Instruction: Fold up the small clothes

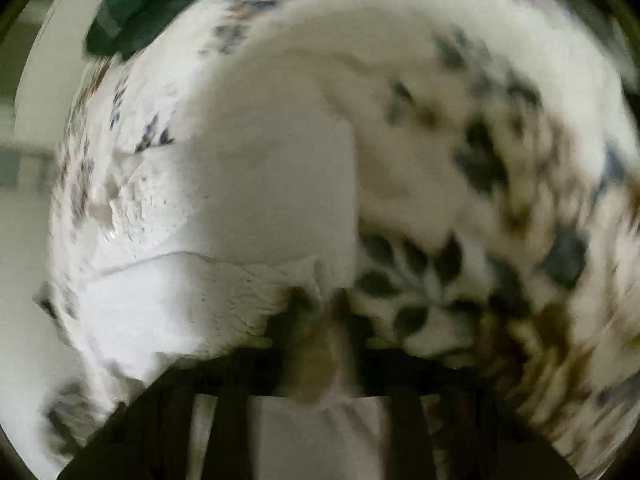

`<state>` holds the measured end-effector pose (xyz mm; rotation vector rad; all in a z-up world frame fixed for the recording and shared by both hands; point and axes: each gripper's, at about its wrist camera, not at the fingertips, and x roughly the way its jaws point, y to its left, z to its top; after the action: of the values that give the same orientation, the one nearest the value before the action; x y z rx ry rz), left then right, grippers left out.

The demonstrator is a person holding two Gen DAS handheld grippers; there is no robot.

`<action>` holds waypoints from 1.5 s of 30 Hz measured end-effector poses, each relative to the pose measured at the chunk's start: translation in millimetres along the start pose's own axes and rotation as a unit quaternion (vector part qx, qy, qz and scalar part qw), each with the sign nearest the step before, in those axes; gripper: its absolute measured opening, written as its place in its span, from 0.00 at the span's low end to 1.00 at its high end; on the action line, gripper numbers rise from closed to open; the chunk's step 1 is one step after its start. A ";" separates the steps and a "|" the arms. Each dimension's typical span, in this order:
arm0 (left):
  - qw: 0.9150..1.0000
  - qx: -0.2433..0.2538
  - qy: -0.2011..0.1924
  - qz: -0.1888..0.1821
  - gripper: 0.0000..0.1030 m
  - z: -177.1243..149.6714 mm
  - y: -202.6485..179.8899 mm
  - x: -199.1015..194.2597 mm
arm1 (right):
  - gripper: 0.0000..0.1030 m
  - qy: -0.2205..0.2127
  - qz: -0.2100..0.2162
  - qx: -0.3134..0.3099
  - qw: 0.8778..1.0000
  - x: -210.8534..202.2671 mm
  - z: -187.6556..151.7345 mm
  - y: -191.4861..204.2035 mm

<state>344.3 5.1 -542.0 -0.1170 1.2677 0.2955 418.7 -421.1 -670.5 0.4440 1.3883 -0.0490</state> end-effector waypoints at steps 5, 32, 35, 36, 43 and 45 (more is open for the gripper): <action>1.000 -0.002 -0.001 0.000 1.00 0.5 5.6 0.9 | 0.19 0.015 0.016 0.012 1.000 -24.4 -1.9 -8.1; 0.999 -0.006 -0.045 0.002 1.00 39.5 -0.9 -10.6 | 0.40 0.008 0.070 0.084 0.994 -7.1 63.2 -46.2; 0.999 0.006 -0.049 0.012 1.00 40.5 -4.5 -7.2 | 0.53 -0.005 0.117 0.163 0.980 -4.6 75.7 -87.0; 0.999 0.008 -0.046 0.014 1.00 40.3 -5.3 -4.2 | 0.53 0.014 0.141 0.173 0.975 7.2 82.4 -94.5; 0.999 0.003 -0.038 0.013 1.00 36.4 -11.2 2.9 | 0.09 0.083 0.144 0.069 0.984 53.6 98.5 -58.9; 0.999 0.009 -0.036 0.010 1.00 33.8 -15.0 2.9 | 0.08 0.032 0.105 0.064 0.992 33.2 110.5 -61.5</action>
<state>380.4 -0.3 -535.8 -0.0792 1.2008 0.3026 510.8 -506.6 -706.6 0.7023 1.3998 0.0492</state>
